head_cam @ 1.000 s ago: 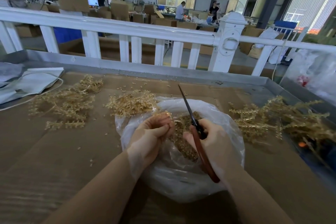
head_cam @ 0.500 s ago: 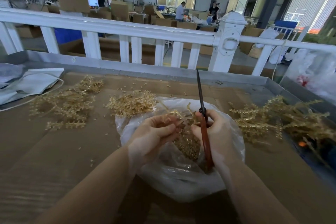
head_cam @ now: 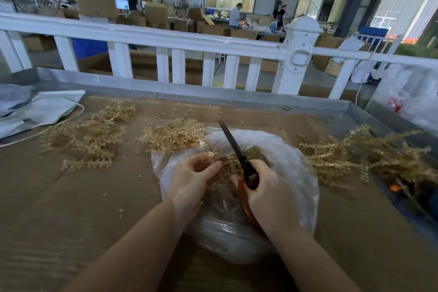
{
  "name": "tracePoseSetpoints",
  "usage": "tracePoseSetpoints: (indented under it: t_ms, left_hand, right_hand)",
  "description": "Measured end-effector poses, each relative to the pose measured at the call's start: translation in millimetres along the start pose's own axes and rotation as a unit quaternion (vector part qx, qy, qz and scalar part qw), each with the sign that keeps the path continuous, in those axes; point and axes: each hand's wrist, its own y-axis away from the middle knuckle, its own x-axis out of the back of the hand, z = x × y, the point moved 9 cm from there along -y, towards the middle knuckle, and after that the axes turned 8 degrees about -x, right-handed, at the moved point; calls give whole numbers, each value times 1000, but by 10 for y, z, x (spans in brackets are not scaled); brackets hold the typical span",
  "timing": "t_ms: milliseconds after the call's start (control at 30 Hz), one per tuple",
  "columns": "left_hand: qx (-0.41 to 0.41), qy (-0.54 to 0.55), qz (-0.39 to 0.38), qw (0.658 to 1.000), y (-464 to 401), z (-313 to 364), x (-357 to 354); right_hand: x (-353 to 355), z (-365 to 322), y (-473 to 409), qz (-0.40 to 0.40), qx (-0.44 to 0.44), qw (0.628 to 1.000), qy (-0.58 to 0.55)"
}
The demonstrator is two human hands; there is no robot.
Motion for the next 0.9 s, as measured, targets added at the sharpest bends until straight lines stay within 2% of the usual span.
tracePoseSetpoints:
  t_ms: [233, 533, 733, 900]
  left_hand:
    - [-53, -14, 28, 998, 43, 54, 66]
    - [-129, -75, -18, 989, 104, 176, 0]
    - [-126, -46, -17, 991, 108, 154, 21]
    - [-94, -36, -21, 995, 117, 111, 2]
  right_hand:
    - [16, 7, 104, 57, 21, 998, -10]
    - [18, 35, 127, 71, 15, 997, 0]
    - [17, 41, 135, 65, 17, 998, 0]
    - [16, 35, 135, 59, 18, 998, -2]
